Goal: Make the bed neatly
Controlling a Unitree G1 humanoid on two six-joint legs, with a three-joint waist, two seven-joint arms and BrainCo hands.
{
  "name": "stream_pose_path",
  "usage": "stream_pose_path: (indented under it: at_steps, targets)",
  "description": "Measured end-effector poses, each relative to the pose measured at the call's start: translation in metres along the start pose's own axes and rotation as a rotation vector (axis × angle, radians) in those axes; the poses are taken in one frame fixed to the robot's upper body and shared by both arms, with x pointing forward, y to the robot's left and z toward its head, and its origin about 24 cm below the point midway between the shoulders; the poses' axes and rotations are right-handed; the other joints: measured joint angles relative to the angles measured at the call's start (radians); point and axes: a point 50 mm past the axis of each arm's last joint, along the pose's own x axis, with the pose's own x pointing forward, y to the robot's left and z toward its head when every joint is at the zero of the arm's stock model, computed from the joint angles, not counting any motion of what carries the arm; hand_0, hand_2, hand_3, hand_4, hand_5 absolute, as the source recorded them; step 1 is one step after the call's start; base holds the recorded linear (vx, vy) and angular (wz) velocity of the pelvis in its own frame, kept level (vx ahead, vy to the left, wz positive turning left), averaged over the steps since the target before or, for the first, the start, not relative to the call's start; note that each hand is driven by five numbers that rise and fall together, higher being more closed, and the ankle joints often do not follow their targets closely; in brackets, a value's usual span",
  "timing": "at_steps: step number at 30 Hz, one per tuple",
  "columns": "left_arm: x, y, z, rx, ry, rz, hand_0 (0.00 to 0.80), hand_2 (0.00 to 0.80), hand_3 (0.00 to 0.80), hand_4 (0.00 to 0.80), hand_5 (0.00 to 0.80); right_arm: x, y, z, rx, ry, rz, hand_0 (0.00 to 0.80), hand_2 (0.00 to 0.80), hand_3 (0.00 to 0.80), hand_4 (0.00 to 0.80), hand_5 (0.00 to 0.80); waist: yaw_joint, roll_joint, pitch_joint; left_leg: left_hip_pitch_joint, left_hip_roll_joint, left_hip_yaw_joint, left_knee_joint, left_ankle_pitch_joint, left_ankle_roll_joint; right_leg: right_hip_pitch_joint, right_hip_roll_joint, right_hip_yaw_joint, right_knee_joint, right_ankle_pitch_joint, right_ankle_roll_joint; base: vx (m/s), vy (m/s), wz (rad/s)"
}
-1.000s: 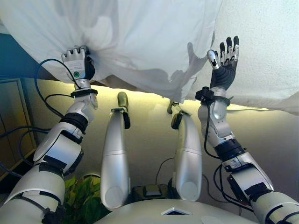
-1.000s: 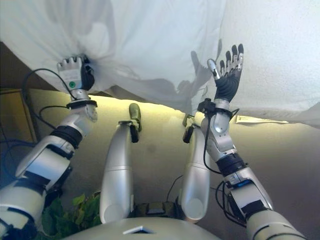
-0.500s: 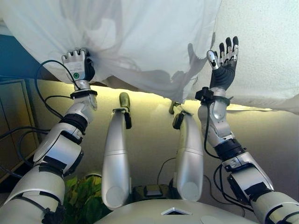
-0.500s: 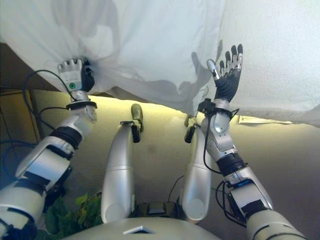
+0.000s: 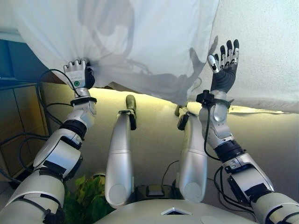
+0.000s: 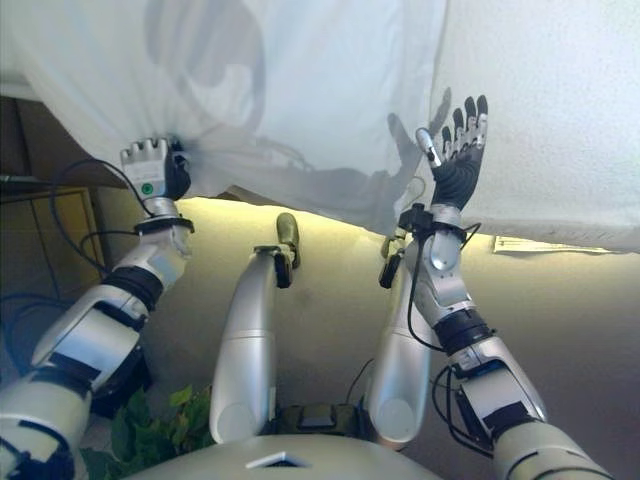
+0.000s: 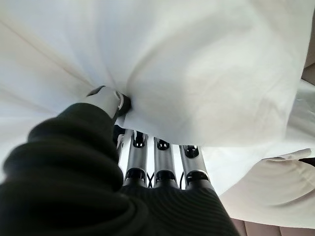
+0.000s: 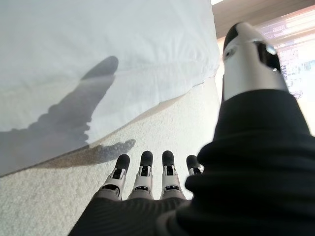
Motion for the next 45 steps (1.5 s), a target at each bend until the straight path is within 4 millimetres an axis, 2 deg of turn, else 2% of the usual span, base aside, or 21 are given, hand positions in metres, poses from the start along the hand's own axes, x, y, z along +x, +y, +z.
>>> stream_pose_path:
  at_steps: [5,12,20,28,39,40,41,45]
  targets:
    - [-0.004,-0.002,-0.004,0.001,0.014,-0.013,0.800,0.800,0.800,0.800,0.800,0.001,-0.004,-0.002,-0.015,0.000,0.005,0.000,0.000,0.000,0.000,0.000,0.003,0.022,0.000,0.006,-0.002,0.001,-0.008,0.001,-0.002,0.001,-0.002,0.000,0.006,-0.005,-0.004,-0.004,0.023,0.00]
    - [-0.006,-0.004,-0.005,-0.001,0.023,-0.030,0.800,0.800,0.800,0.800,0.800,0.000,-0.009,-0.002,-0.029,-0.001,0.005,0.000,0.000,0.000,0.000,0.000,0.021,0.035,0.000,0.023,0.000,0.001,-0.029,0.009,-0.015,0.002,-0.002,-0.003,0.011,-0.015,-0.010,-0.002,0.005,0.00]
    - [-0.008,-0.007,-0.010,-0.005,0.055,-0.069,0.800,0.800,0.800,0.800,0.800,0.003,-0.013,0.001,-0.036,-0.011,-0.001,0.000,0.000,0.000,0.000,0.000,0.022,0.059,-0.001,0.028,0.000,0.000,-0.030,0.008,-0.016,0.003,-0.007,-0.009,0.024,-0.026,-0.014,-0.002,0.003,0.01]
    - [-0.013,-0.012,-0.005,-0.017,0.055,-0.094,0.800,0.800,0.800,0.800,0.800,0.007,-0.024,0.004,-0.072,-0.021,-0.002,0.000,0.000,0.000,0.000,0.000,0.023,0.086,-0.002,0.036,-0.003,0.000,-0.028,0.007,-0.017,0.011,-0.016,-0.018,0.032,-0.030,-0.015,0.000,0.000,0.00]
    - [-0.014,-0.014,-0.005,-0.006,0.069,-0.118,0.800,0.800,0.800,0.800,0.800,0.007,-0.028,0.005,-0.075,-0.026,-0.009,0.000,0.000,0.000,0.000,0.000,0.022,0.097,-0.004,0.038,0.000,0.000,-0.028,0.006,-0.019,0.010,-0.015,-0.018,0.032,-0.033,-0.015,0.000,0.000,0.00]
    - [-0.014,-0.014,-0.005,-0.007,0.069,-0.118,0.765,0.765,0.765,0.765,0.765,0.007,-0.028,0.005,-0.075,-0.025,-0.005,0.000,0.000,0.000,0.000,0.000,0.022,0.098,-0.004,0.038,0.000,0.000,-0.028,0.006,-0.019,0.010,-0.015,-0.019,0.033,-0.033,-0.015,0.000,0.000,0.00]
    - [-0.014,-0.014,-0.004,-0.008,0.069,-0.117,0.000,0.000,0.000,0.000,0.000,0.007,-0.028,0.005,-0.075,-0.025,-0.001,0.000,0.000,0.000,0.000,0.000,0.022,0.098,-0.004,0.038,0.000,0.000,-0.028,0.006,-0.020,0.010,-0.015,-0.019,0.033,-0.034,-0.015,0.000,0.000,0.00]
    - [-0.025,-0.020,-0.012,-0.017,0.110,-0.147,0.000,0.000,0.000,0.000,0.000,0.007,-0.028,0.005,-0.076,-0.022,0.004,0.000,0.000,0.000,0.000,0.000,0.023,0.098,-0.004,0.038,0.001,-0.002,-0.028,0.006,-0.020,0.011,-0.015,-0.021,0.035,-0.036,-0.016,0.017,-0.052,0.01]
